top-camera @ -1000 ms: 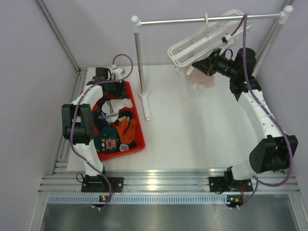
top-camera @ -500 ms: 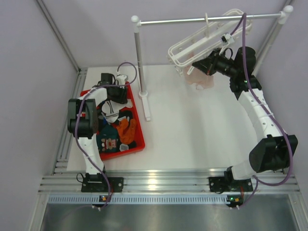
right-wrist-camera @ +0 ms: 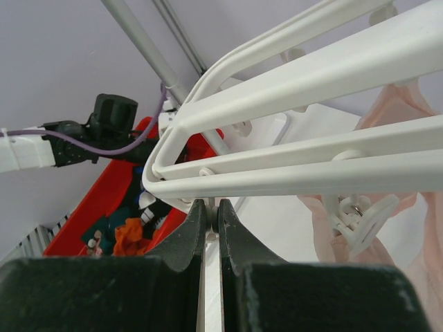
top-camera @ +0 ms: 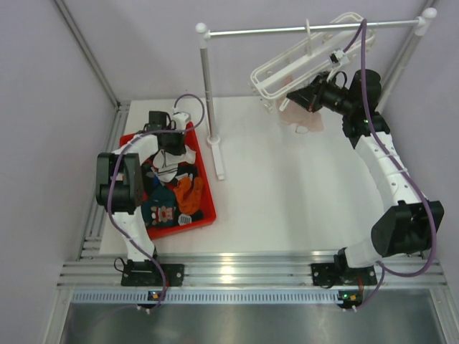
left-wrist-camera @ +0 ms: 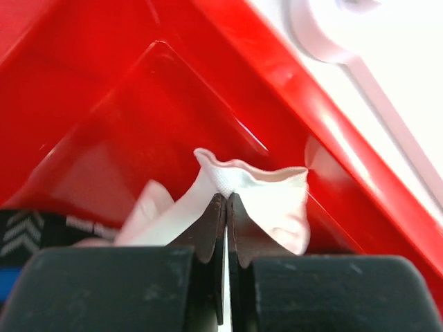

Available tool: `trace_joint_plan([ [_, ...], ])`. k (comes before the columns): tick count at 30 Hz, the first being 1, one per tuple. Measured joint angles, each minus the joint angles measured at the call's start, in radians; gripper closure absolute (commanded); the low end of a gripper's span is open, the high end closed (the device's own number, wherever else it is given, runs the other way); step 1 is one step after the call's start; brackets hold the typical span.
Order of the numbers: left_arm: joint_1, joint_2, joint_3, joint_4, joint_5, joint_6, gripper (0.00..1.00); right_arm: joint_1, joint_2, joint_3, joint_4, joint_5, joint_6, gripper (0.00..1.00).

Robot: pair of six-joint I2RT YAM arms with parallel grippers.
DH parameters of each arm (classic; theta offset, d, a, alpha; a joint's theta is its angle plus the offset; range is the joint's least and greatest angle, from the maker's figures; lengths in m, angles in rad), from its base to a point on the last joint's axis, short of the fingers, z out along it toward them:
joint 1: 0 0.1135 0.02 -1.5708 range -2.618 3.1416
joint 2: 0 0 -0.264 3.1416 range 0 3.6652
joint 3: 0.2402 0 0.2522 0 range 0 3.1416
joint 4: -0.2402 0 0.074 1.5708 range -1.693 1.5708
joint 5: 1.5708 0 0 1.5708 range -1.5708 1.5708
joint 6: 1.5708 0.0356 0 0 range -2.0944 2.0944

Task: Clip the socks to the hanger
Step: Pick up the sock from the bin, then clamp the sock onto the hanger.

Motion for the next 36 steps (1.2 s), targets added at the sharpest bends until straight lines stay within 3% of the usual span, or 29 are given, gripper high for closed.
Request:
trace_joint_plan([
  [11, 0.005, -0.44, -0.153, 0.024, 0.127, 0.097, 1.0, 0.0, -0.001, 0.0, 0.003, 0.0, 0.003, 1.0],
  [20, -0.021, -0.671, -0.23, 0.091, 0.332, 0.118, 1.0, 0.0, -0.005, -0.001, 0.023, -0.018, 0.024, 1.0],
  [26, -0.2, -0.68, -0.186, 0.126, 0.359, 0.069, 1.0, 0.0, -0.005, -0.002, 0.045, -0.027, 0.042, 1.0],
  [36, -0.482, -0.534, -0.024, 0.195, 0.353, -0.085, 1.0, 0.0, -0.012, -0.002, 0.05, -0.039, 0.085, 1.0],
])
